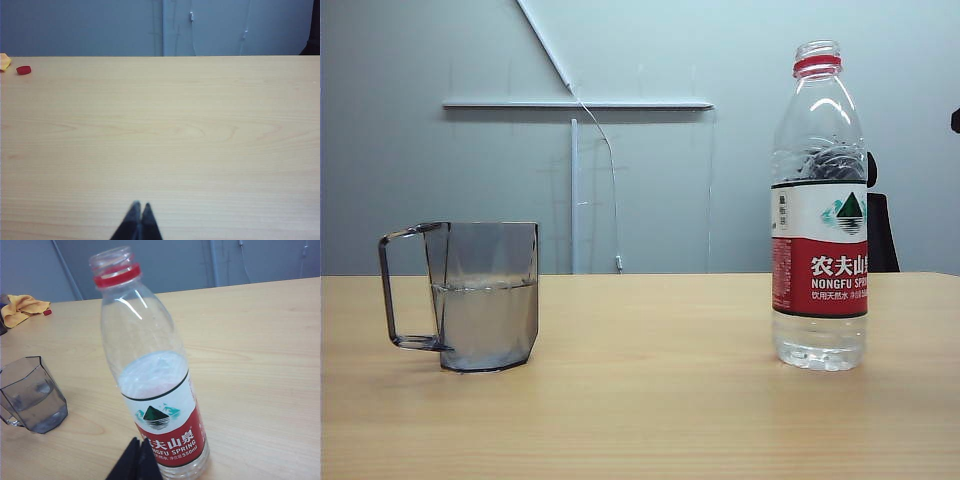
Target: Pick up the mineral water bottle on the table and pour water into the mug until it's half full.
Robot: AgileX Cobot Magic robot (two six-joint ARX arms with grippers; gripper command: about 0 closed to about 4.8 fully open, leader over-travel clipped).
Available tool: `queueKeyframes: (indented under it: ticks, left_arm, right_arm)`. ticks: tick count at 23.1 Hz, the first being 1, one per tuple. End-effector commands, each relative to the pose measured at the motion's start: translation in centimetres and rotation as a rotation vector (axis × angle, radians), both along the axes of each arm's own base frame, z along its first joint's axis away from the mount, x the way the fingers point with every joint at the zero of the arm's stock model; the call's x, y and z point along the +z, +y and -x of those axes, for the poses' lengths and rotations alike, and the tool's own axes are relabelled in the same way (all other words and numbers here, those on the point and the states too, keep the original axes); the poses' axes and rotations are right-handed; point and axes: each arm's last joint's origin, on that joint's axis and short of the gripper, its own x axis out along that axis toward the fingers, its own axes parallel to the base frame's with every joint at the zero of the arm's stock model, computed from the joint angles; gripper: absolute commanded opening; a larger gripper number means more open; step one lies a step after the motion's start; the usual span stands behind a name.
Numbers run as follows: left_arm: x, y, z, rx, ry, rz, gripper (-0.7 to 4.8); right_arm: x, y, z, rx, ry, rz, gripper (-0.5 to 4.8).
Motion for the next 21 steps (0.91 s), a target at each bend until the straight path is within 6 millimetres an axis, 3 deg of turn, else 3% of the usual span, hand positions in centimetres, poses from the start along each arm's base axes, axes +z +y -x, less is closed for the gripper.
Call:
queueKeyframes:
  ticks: [1,19,21]
  left_arm:
    - [0.16,-0.02,0.0,-0.004,-0.009,0.003,-0.02]
    - [0.16,-0.02,0.0,-0.004,-0.009,0.003,-0.02]
    - [0.16,-0.02,0.0,-0.004,-0.009,0.003,-0.02]
  right_arm:
    - [0.19,-0.02,0.03,-0.001,-0.008,-0.009,-0.06]
    - [0.1,-0.02,0.02,-0.001,-0.006,0.002,-0.06]
    - [0.11,-0.31,-0.15,-0.037,-0.04,0.079,-0.06]
